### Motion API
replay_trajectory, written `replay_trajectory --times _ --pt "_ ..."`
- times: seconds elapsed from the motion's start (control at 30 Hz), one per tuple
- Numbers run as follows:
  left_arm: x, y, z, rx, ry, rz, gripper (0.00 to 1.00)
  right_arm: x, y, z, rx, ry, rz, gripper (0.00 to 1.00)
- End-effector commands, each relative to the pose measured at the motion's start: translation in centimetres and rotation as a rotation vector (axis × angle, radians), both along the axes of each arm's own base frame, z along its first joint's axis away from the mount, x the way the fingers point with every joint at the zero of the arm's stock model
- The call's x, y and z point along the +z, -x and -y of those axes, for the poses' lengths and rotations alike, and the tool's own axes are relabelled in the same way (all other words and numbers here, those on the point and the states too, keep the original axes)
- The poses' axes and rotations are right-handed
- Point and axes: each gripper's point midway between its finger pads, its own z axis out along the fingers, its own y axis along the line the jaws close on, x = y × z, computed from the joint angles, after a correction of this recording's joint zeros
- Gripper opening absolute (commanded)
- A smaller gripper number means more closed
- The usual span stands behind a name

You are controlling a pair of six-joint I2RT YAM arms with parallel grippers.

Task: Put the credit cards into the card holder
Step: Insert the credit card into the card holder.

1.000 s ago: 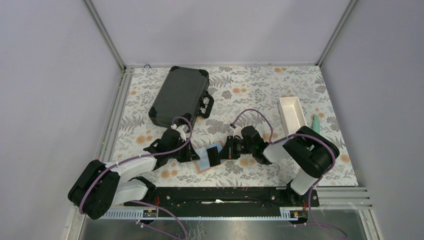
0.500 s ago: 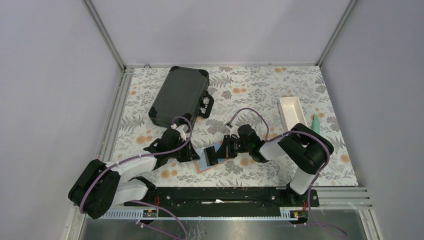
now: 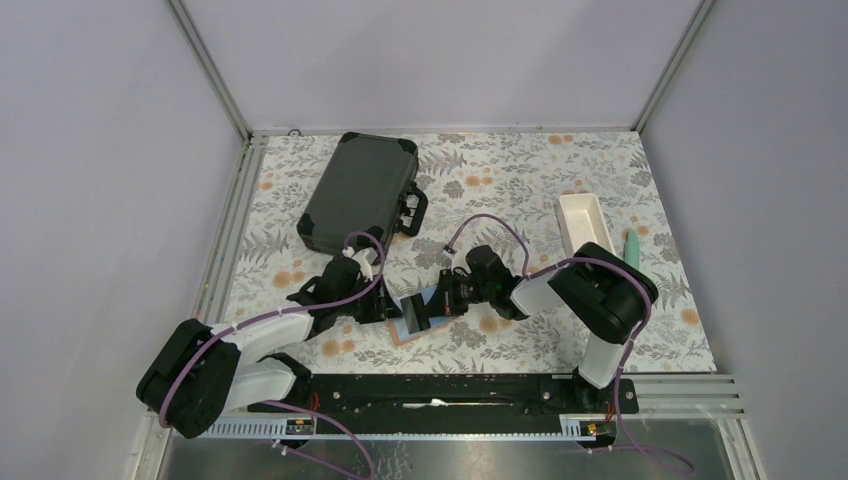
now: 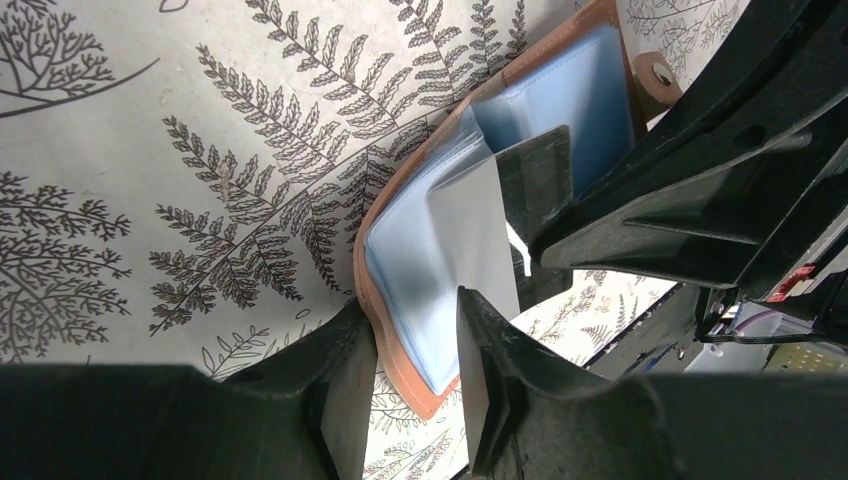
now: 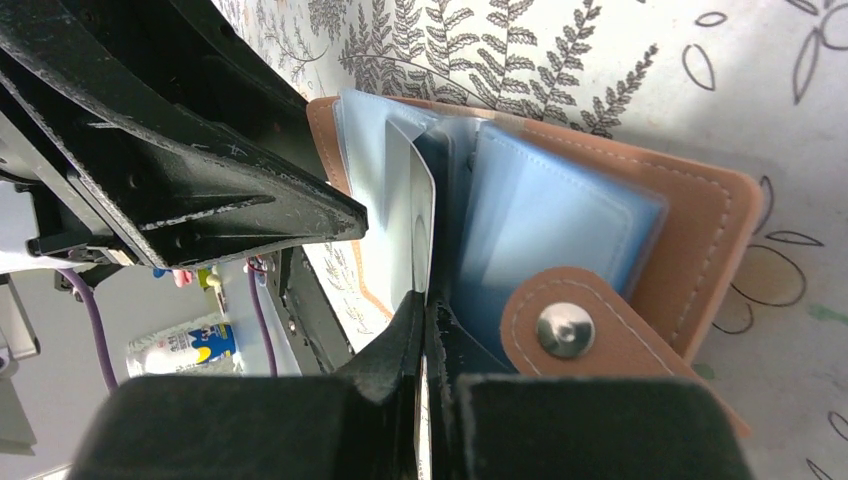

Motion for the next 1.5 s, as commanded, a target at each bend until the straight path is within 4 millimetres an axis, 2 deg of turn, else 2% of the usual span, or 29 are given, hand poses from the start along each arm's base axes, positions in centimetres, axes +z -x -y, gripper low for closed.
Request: replay_trajectory --times 0.0,0.17,0.4,0.77,0.97,1.13,1.47 --pt "-0.2 -0.2 -0.1 0.006 0.003 0.008 0.37 -2.1 0.7 0.2 0.023 0.103 -0.006 0.0" --pt "-0.1 -0.2 0.1 0.006 0.019 0.009 0.38 -2.5 1.1 -0.2 0.04 0.139 0.001 0.03" --pt "-0.3 -0.2 0.0 0.022 0.016 0.002 0.38 -1.7 0.6 -0.5 0.029 0.17 0.037 0.21" --pt "-0.7 -0.1 -0.4 0.034 -0.002 -0.011 0.33 -0.3 -0.4 0.2 0.014 0.229 0.108 0.39" --pt "-0.8 -0.1 -0.4 0.034 -0.006 -0.012 0.33 -0.4 -0.1 -0.4 0.031 0.242 0.126 0.42" --pt "-0.7 0.0 -0.3 0.035 0.002 -0.014 0.33 0.0 0.3 -1.7 0.052 0.22 0.139 0.36" --pt "-0.3 0.0 -0.1 0.042 0.025 -0.016 0.33 0.5 1.1 -3.3 0.096 0.206 0.176 0.36"
